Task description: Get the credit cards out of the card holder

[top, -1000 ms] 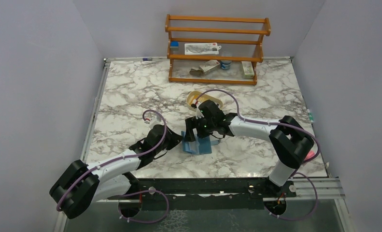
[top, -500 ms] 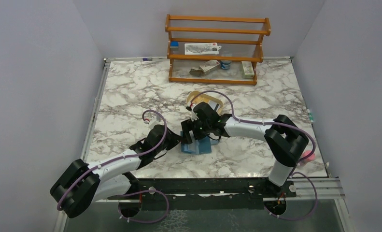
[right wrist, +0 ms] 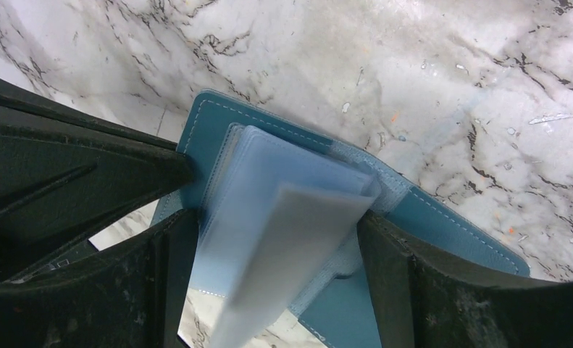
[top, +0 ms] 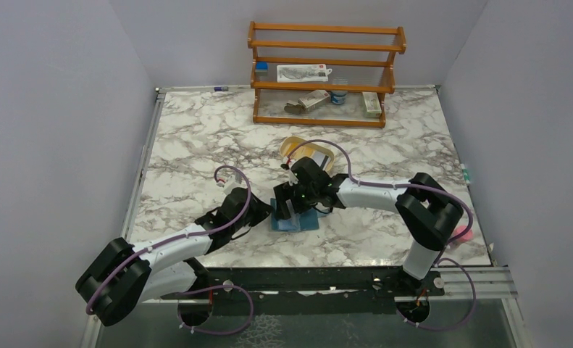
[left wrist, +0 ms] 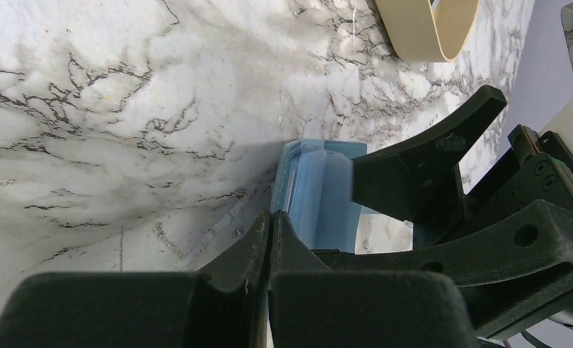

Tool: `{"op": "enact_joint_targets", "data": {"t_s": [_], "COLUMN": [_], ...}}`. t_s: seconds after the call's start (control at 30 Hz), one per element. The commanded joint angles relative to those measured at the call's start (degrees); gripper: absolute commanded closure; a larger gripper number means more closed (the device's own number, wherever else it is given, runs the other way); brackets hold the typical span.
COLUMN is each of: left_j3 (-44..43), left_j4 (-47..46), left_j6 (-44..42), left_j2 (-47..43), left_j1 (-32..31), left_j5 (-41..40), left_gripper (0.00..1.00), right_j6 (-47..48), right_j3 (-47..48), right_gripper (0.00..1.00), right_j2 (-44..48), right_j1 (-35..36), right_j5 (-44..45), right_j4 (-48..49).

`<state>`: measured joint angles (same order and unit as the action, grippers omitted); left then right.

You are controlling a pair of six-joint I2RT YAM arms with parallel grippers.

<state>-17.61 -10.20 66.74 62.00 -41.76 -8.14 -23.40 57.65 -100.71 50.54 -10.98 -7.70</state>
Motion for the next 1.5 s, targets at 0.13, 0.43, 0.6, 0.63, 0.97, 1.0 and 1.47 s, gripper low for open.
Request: {"op": "enact_joint_targets", "data": {"t_s": [0.13, 0.43, 0.6, 0.63, 0.97, 1.0, 1.47], "left_j3": [-0.63, -0.34, -0.02, 0.07, 0.77, 0.86, 1.35], "left_j4": [-1.77, -1.18, -1.27, -1.3, -0.5, -0.4, -0.83], "left_j6": [0.54, 0.75, 0.94, 0.98, 1.11, 1.11, 1.2], "left_j2": [-1.77, -2.3, -2.39, -2.36, -3.65, -3.86, -3.78], "left_j1": [-0.36, -0.36, -0.35, -0.39, -0.34, -0.36, -0.39], "left_j5": [-0.89, -1.33, -1.35, -1.35, -1.74, -1.78, -1.7], "left_gripper": [1.0, 1.0, 1.0, 1.0, 1.0, 1.0, 1.0], "right_j6": [0.79, 1.93, 2.05, 2.0, 1.76, 1.85, 3.94], "right_j3": [-4.81, -8.26, -9.8, -10.02, -12.93, -13.43, -13.31], "right_gripper": [0.16, 0.15, 0.14, 0.14, 0.11, 0.09, 0.02], "right_j2": [0.16, 2.29, 3.09, 3.21, 4.19, 4.53, 6.88], "right_j1": [0.43, 0.43, 0.34, 0.32, -1.2, -1.71, -5.23], "right_j5": [2.17, 4.57, 5.09, 5.05, 4.52, 4.59, 9.91], "right_j4": [-0.37, -1.32, -1.46, -1.37, -0.82, -0.86, -5.78]}}
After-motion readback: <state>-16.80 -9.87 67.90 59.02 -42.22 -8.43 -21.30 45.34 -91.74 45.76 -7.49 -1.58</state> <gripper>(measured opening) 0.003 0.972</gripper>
